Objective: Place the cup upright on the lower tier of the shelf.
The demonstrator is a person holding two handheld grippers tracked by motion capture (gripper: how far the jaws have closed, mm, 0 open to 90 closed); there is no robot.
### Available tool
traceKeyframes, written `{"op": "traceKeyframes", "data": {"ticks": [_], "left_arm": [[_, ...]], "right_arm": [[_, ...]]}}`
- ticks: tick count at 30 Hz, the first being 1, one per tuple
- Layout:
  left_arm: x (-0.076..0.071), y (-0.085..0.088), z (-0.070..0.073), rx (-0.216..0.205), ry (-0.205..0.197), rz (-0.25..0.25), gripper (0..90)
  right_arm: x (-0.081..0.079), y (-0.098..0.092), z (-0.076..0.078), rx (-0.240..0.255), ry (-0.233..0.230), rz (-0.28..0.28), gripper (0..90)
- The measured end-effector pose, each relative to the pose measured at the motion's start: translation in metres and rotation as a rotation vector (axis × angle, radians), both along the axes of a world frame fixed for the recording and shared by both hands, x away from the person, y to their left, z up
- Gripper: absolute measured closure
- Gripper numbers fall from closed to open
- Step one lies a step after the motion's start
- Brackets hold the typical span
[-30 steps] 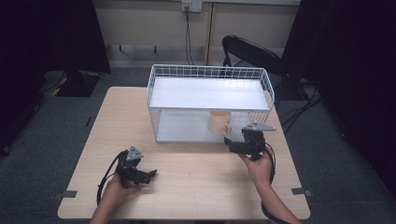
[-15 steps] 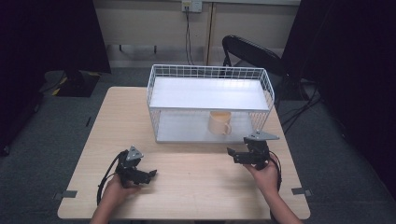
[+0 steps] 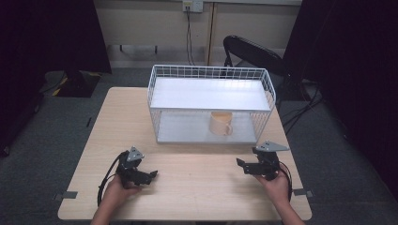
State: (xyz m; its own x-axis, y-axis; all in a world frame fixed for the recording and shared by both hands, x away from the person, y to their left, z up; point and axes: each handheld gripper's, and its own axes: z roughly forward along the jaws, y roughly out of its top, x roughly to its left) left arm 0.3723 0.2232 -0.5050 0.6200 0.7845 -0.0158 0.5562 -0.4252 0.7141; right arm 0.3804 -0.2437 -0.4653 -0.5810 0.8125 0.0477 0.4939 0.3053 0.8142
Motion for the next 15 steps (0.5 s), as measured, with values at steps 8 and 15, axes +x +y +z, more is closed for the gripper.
{"op": "traceKeyframes", "data": {"ticks": [8,15], "left_arm": [[0.0,0.0,0.0,0.0,0.0,0.0,0.0],[0.0,0.0,0.0,0.0,0.0,0.0,0.0]], "right_arm": [[-0.01,-0.003,-0.012,-0.014,0.014,0.027,16.3],[-0.013,-0.002,-0.014,-0.022,0.029,0.051,17.0]]}}
